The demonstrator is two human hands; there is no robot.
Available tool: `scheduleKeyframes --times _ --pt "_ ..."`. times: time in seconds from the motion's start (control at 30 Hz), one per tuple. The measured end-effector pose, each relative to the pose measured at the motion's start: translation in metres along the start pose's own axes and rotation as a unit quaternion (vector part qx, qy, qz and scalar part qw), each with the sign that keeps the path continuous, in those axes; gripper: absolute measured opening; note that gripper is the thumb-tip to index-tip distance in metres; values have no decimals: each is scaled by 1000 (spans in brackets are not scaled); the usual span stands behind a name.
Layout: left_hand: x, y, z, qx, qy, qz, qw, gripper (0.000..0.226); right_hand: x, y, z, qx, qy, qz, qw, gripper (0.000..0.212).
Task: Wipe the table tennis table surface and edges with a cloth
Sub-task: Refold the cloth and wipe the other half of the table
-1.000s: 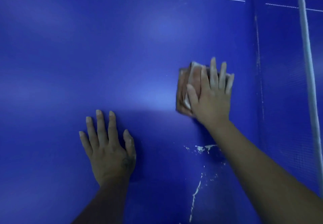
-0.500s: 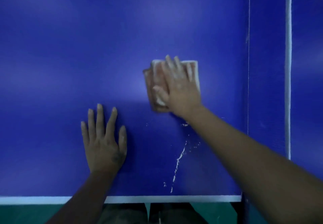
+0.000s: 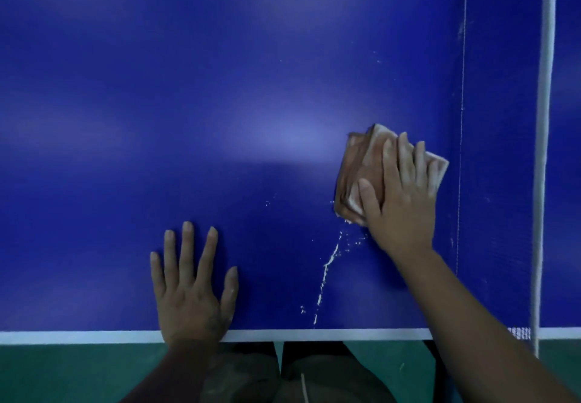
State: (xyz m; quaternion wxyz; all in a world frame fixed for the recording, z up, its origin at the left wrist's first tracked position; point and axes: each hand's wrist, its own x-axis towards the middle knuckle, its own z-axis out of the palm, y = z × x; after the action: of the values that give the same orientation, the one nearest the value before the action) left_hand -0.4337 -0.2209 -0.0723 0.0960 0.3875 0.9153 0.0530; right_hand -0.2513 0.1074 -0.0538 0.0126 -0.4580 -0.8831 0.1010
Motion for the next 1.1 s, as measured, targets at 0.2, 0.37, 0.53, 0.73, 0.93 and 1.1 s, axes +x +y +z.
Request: scheduleKeyframes --times 0.2,0.37,0.53,0.73,0.93,1.1 --pt "-2 0 2 1 -2 -3 1000 79 58 2 -6 -1 35 70 997 74" --pt "0 1 2 -1 -1 -3 1000 79 83 -41 6 -10 42 60 997 74" --pt "-2 -2 4 3 -6 5 1000 79 -5 -77 23 3 13 -85 996 75" --pt "0 -1 2 9 -5 11 1000 78 49 -73 17 14 18 -42 999 75" --pt "-1 -3 3 -3 7 14 1000 75 73 -108 19 8 23 -59 998 75" --pt "-3 -1 3 -24 14 15 1000 75 -14 -119 28 38 -1 -243 969 73"
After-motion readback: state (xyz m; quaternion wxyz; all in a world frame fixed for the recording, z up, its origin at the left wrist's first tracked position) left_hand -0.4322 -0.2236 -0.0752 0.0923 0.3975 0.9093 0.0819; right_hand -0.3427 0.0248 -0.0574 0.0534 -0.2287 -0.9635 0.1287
